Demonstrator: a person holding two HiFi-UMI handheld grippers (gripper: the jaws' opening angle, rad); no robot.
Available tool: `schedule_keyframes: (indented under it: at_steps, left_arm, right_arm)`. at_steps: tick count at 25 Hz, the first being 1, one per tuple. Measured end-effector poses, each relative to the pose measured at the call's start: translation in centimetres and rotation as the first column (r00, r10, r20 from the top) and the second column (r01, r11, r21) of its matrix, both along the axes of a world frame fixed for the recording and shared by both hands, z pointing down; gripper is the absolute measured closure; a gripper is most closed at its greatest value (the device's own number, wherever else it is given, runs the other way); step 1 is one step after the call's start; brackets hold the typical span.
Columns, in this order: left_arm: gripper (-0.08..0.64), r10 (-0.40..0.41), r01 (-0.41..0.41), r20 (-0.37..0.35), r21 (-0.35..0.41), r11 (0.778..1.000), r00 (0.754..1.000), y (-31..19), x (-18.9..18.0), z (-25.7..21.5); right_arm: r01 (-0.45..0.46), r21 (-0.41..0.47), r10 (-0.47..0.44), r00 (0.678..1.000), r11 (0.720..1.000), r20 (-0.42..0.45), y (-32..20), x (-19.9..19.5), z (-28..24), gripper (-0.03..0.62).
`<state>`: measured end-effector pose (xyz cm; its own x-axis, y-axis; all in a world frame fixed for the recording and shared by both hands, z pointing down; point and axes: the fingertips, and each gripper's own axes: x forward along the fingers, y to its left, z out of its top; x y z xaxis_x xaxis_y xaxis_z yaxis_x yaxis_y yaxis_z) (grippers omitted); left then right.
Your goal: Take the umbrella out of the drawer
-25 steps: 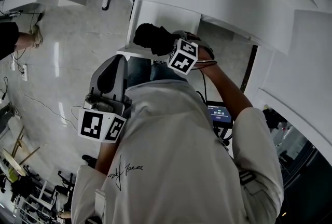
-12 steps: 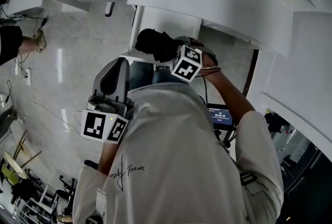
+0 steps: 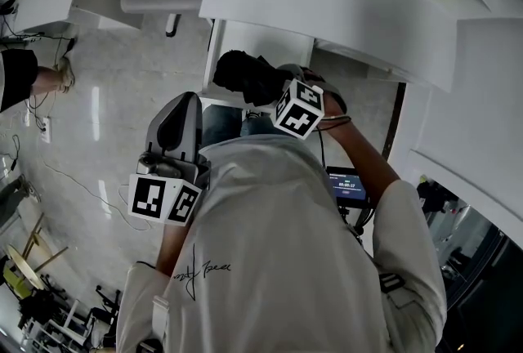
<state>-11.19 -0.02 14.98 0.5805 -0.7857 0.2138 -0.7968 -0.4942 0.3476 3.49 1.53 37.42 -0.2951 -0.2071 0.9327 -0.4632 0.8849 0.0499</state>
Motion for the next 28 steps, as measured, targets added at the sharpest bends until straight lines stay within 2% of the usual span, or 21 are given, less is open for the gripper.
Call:
schedule_keyframes:
  at_steps: [6, 16, 28]
  left_arm:
    - [0.543, 0.011, -0.011, 0.0, 0.009, 1.0, 1.0, -0.1, 0.3, 0.0]
    - [0.543, 0.016, -0.016, -0.001, 0.027, 1.0, 1.0, -0.9, 0.5, -0.5]
    - [0.543, 0.012, -0.012, -0.014, 0.045, 0.999, 1.0, -1.1, 0.6, -0.9]
  right_arm:
    - [-0.021, 0.028, 0.021, 1.0, 0.999, 0.016, -0.4, -0.1, -1.5, 0.344]
    - [-0.085, 0.053, 0.08, 0.992, 0.995, 0.093, -1.4, -0.3, -4.4, 0.344]
    - [-0.114, 0.102, 0.1, 0.986, 0.988, 0.13, -1.8, -0.3, -7.3, 0.344]
